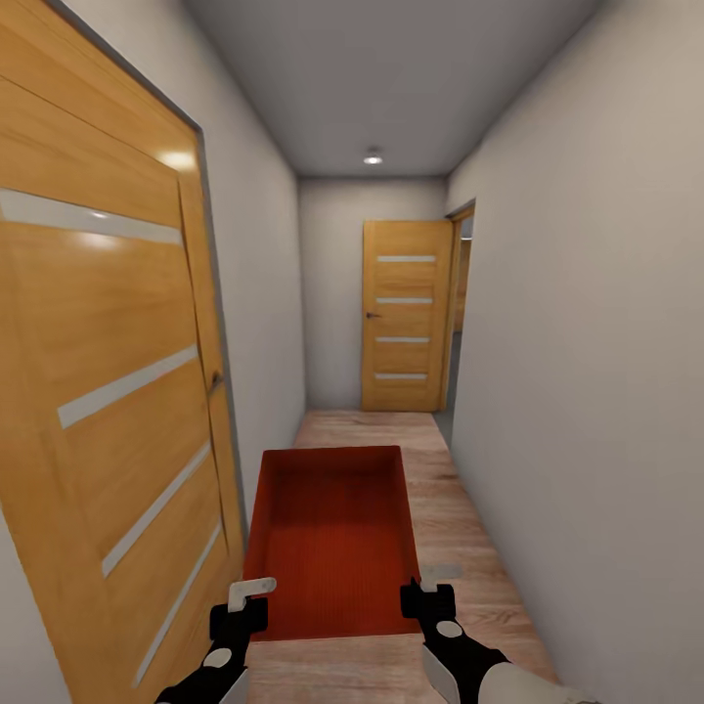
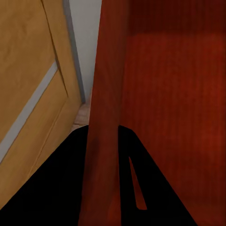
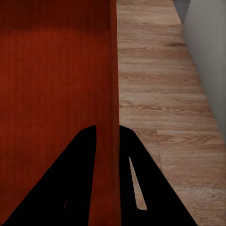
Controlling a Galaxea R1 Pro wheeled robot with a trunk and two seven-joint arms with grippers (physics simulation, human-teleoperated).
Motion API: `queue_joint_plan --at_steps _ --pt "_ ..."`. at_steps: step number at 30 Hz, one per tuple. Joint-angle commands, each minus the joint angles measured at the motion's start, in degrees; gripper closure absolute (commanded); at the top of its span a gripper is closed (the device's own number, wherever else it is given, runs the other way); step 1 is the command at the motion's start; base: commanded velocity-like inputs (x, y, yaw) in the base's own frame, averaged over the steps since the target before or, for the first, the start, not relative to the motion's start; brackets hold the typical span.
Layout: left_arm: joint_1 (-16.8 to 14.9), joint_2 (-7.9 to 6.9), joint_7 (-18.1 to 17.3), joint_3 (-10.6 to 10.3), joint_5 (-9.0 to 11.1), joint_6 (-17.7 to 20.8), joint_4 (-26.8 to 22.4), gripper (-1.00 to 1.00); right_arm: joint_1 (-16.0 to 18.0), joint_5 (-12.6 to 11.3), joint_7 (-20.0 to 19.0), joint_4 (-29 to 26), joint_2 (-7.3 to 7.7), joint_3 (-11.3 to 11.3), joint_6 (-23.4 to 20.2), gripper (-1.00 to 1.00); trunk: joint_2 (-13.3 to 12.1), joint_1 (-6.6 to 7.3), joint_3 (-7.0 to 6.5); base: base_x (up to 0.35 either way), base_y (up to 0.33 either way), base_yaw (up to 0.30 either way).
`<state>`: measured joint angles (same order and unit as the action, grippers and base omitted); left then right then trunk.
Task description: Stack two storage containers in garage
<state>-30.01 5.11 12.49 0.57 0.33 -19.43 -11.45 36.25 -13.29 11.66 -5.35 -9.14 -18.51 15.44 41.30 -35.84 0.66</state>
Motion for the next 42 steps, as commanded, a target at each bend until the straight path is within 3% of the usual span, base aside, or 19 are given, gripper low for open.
queue_joint_plan --at_steps 1,42 --pt "-0.1 0.08 0.1 1.3 -0.5 0.1 0.1 1.00 0.0 0.5 -0.5 -0.2 -0.06 1.5 -0.1 1.00 0.1 -0.05 0.07 0.322 0.000 0.000" --pt "-0.1 0.08 0.1 1.3 -0.4 0.2 0.1 1.00 0.0 0.5 -0.5 -0.2 -0.01 1.5 -0.1 1.00 0.1 -0.05 0.07 0.314 -0.038 0.000"
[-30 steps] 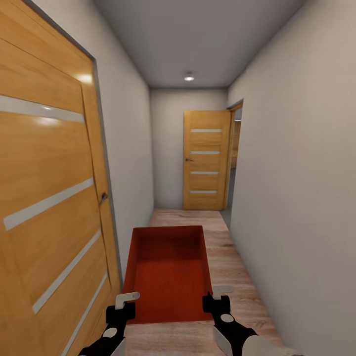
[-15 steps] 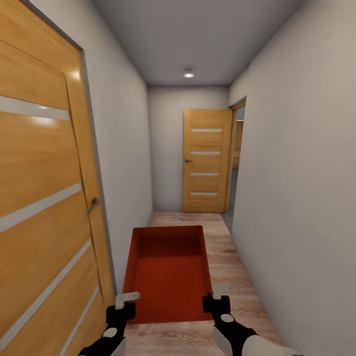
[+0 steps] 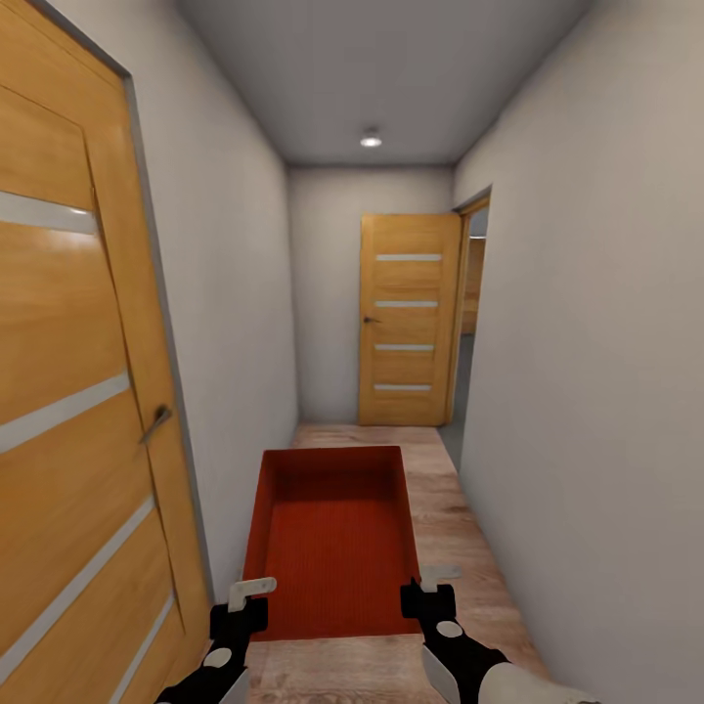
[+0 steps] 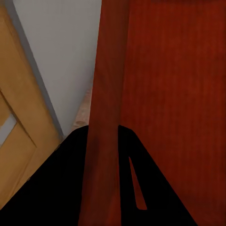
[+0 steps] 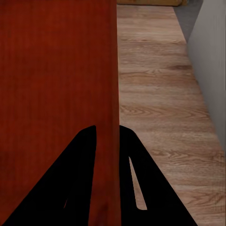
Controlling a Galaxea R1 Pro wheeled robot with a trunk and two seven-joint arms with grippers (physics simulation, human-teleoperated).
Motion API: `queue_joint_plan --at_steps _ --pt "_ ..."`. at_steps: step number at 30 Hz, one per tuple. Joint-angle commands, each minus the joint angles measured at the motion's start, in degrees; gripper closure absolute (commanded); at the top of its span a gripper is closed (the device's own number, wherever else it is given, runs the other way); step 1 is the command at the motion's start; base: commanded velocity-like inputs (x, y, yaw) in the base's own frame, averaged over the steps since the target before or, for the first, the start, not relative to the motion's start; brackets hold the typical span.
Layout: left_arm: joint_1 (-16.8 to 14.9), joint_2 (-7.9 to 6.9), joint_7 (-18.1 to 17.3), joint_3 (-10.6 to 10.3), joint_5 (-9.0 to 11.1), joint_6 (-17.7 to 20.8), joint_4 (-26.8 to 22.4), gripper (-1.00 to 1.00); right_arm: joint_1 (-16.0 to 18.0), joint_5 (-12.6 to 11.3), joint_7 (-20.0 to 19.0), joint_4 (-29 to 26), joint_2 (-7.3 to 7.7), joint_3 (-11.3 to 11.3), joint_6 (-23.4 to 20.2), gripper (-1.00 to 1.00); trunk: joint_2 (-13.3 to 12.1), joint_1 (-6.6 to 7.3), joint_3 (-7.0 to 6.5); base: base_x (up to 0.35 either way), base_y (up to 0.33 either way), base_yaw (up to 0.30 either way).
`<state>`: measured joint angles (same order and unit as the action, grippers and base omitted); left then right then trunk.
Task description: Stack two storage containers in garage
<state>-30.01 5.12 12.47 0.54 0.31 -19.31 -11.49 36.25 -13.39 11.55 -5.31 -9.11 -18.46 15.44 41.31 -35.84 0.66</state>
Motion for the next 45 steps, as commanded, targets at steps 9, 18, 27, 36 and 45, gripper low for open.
queue_joint_plan --at_steps 9,18,27,36,45 --pt "0.0 0.07 0.0 1.3 -0.4 0.1 0.2 1.00 0.1 0.6 -0.4 -0.2 -0.07 1.4 -0.1 1.00 0.1 -0.05 0.07 0.322 0.000 0.000" --pt "0.0 0.07 0.0 1.3 -0.4 0.0 0.1 1.00 0.0 0.6 -0.4 -0.2 -0.05 1.4 -0.1 1.00 0.1 -0.05 0.07 0.322 0.000 0.000" --pt "0.0 0.07 0.0 1.3 -0.5 0.0 0.1 1.00 0.0 0.6 -0.4 -0.2 -0.05 1.4 -0.1 1.00 0.1 -0.05 0.07 0.322 0.000 0.000" --pt "0.0 0.07 0.0 1.3 -0.5 0.0 0.1 1.00 0.0 0.6 -0.4 -0.2 -0.04 1.4 -0.1 1.00 0.1 -0.05 0.07 0.322 0.000 0.000" --pt "0.0 0.07 0.0 1.3 -0.5 -0.1 0.0 1.00 0.1 0.6 -0.4 -0.2 -0.04 1.4 -0.1 1.00 0.1 -0.05 0.07 0.322 0.000 0.000"
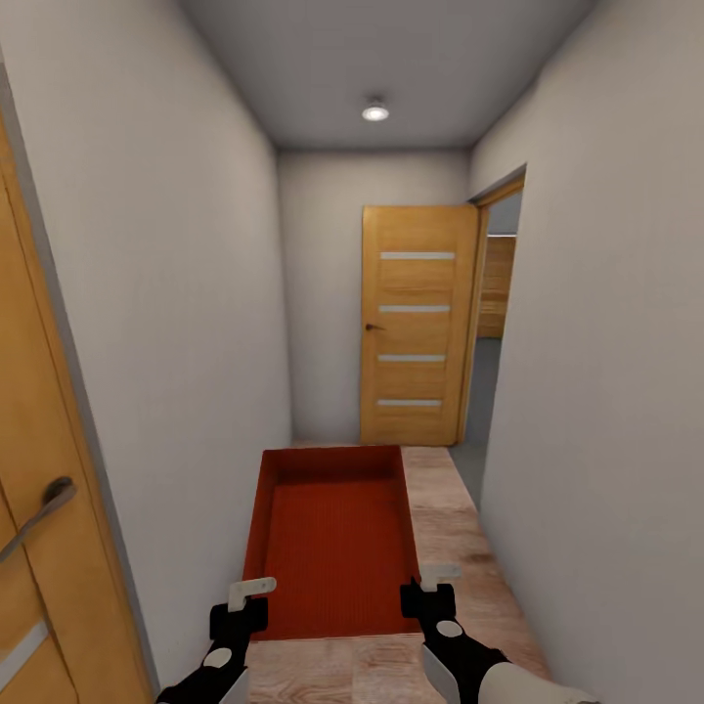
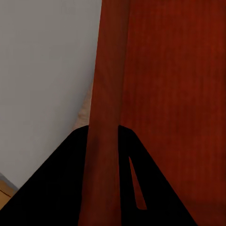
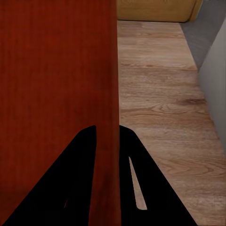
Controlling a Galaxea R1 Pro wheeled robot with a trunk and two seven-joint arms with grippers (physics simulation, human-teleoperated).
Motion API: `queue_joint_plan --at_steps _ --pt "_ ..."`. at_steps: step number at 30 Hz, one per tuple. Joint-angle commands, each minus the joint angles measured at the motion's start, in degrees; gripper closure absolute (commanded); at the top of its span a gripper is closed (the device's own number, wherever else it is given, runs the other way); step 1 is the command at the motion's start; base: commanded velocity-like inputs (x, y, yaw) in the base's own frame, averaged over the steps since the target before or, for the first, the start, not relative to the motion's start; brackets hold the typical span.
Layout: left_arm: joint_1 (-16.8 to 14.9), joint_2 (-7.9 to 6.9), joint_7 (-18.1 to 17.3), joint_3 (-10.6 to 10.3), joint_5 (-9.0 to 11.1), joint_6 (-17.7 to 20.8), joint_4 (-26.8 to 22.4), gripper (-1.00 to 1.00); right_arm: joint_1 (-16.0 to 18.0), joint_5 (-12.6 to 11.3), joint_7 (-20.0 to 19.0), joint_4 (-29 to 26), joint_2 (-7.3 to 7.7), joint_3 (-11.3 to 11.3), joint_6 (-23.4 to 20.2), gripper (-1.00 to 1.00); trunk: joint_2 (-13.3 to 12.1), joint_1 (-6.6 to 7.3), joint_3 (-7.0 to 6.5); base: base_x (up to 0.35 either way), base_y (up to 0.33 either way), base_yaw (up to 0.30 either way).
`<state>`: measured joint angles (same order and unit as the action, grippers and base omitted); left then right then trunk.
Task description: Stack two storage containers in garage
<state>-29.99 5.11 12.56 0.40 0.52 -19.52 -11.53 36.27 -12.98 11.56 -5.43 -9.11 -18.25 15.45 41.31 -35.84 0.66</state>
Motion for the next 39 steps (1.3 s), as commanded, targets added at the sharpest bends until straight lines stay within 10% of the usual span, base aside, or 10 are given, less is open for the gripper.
queue_joint_plan --at_steps 1,39 --pt "-0.1 0.07 -0.1 1.4 -0.7 0.1 0.0 1.00 0.0 0.2 -0.4 -0.1 -0.04 1.2 -0.1 1.00 0.1 -0.05 0.07 0.322 0.000 0.000" --pt "-0.1 0.07 0.0 1.4 -0.6 0.3 0.1 1.00 0.0 0.2 -0.4 -0.1 -0.04 1.2 -0.1 1.00 0.1 -0.05 0.07 0.318 -0.083 0.000"
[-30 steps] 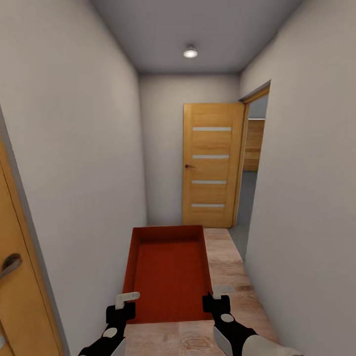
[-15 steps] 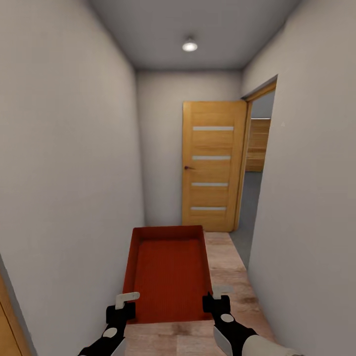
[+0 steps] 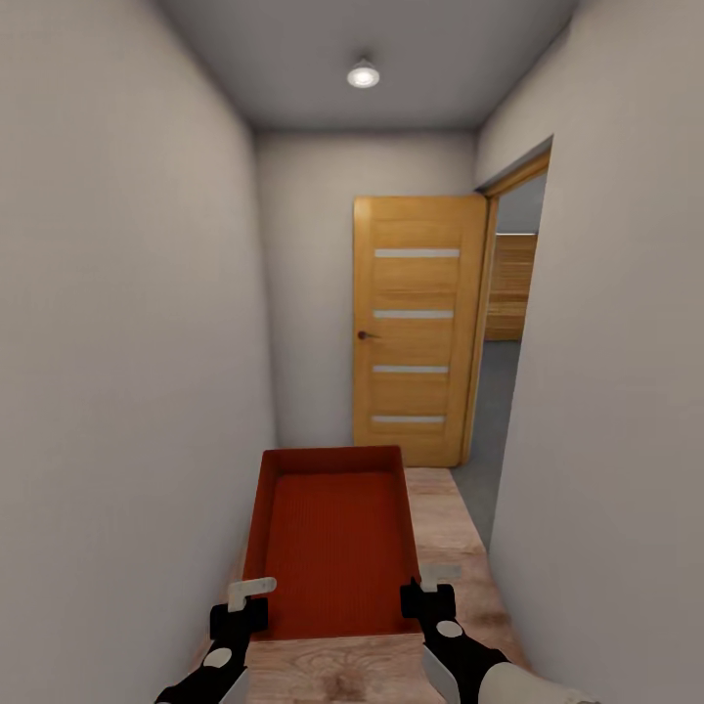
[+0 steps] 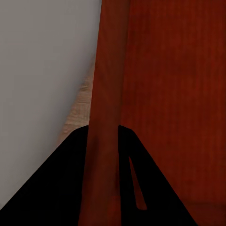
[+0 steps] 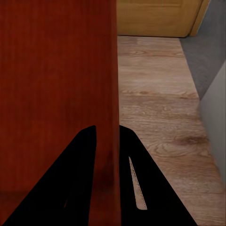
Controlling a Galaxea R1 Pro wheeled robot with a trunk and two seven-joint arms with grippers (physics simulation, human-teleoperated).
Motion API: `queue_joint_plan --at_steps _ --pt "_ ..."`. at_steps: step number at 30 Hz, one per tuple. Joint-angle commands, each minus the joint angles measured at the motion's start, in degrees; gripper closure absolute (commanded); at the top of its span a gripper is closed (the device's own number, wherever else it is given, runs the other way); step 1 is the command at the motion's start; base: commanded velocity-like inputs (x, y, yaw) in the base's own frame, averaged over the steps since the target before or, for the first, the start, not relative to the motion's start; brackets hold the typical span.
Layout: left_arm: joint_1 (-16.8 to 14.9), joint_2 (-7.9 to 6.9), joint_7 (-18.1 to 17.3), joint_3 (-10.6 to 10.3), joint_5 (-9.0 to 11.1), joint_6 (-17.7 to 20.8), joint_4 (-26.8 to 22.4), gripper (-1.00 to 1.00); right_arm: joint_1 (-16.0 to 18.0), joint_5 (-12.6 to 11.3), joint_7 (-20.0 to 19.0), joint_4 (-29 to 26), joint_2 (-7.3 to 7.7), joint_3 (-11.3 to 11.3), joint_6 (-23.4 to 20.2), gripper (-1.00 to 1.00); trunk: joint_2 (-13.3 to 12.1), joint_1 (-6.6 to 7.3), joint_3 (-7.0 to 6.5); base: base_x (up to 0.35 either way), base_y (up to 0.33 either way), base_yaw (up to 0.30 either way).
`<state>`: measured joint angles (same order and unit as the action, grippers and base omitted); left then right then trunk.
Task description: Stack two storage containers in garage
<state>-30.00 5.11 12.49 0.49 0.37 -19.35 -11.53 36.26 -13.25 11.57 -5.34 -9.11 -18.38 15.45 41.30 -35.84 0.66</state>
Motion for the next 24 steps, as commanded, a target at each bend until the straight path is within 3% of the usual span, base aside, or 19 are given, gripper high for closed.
queue_joint_plan --at_steps 1,13,24 --pt "-0.1 0.07 0.0 1.4 -0.5 0.1 0.1 1.00 0.0 0.5 -0.4 -0.2 -0.03 1.3 -0.1 1.00 0.1 -0.05 0.07 0.297 -0.197 0.000" --pt "-0.1 0.06 0.0 1.4 -0.5 0.0 0.0 1.00 0.0 0.5 -0.4 -0.2 -0.03 1.3 -0.1 1.00 0.1 -0.05 0.07 0.299 -0.175 0.000" --pt "-0.1 0.06 0.0 1.4 -0.5 -0.1 -0.1 1.00 0.0 0.5 -0.4 -0.2 -0.03 1.3 -0.1 1.00 0.1 -0.05 0.07 0.312 -0.084 0.000"
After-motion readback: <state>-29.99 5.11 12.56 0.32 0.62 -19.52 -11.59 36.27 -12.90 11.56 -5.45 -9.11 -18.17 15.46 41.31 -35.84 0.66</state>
